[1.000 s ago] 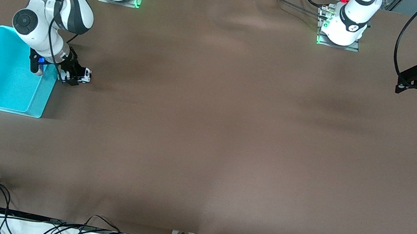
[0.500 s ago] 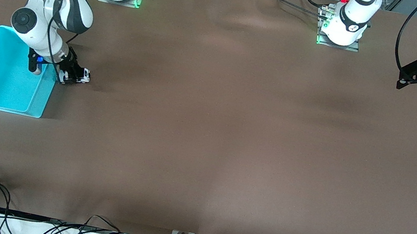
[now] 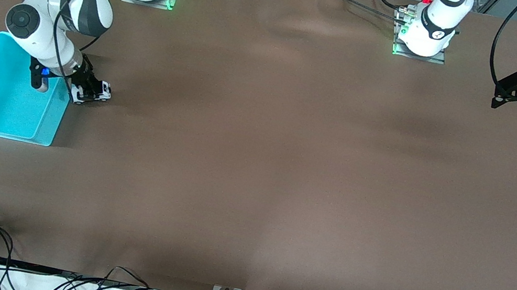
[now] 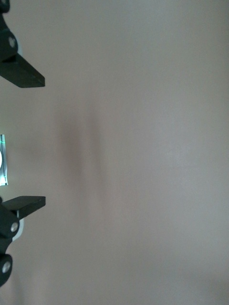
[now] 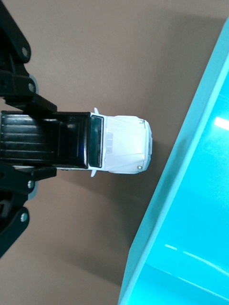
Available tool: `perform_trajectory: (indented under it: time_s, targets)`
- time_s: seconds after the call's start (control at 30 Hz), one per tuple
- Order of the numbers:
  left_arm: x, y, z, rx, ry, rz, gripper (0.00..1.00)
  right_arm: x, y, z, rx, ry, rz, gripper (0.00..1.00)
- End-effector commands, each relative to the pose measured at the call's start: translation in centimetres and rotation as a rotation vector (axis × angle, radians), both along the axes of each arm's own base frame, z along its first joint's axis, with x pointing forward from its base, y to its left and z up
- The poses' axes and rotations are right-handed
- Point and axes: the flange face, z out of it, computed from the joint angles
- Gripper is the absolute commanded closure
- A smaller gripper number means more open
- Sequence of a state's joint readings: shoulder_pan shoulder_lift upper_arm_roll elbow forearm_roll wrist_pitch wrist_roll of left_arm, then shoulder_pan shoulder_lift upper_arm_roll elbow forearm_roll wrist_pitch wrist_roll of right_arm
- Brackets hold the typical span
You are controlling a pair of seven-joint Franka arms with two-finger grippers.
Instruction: Wind and store white jeep toy
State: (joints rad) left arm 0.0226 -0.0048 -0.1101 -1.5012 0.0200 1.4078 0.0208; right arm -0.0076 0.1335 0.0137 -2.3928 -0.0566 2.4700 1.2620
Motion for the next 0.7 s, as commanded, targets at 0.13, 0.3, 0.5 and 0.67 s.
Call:
perform_trajectory:
  time_s: [0.13,0.3,0.5,0.67]
  targets:
    - [-0.1,-0.1,0.7,0.017,0.003,0.001,0.0,2.6,2.2,5.9,-0.026,0.036,0.06,1.0]
    - [-0.1,0.0,0.7,0.017,0.003,0.003,0.0,3.9,3.4,8.6,-0.027,0.068,0.122,1.0]
    - [0.0,0.2,0.6,0.017,0.003,0.006,0.0,4.2,3.2,10.5,-0.014,0.125,0.283,1.0]
    - [0.0,0.2,0.6,0.017,0.005,0.006,0.0,4.5,1.0,11.8,0.0,0.162,0.389,1.0]
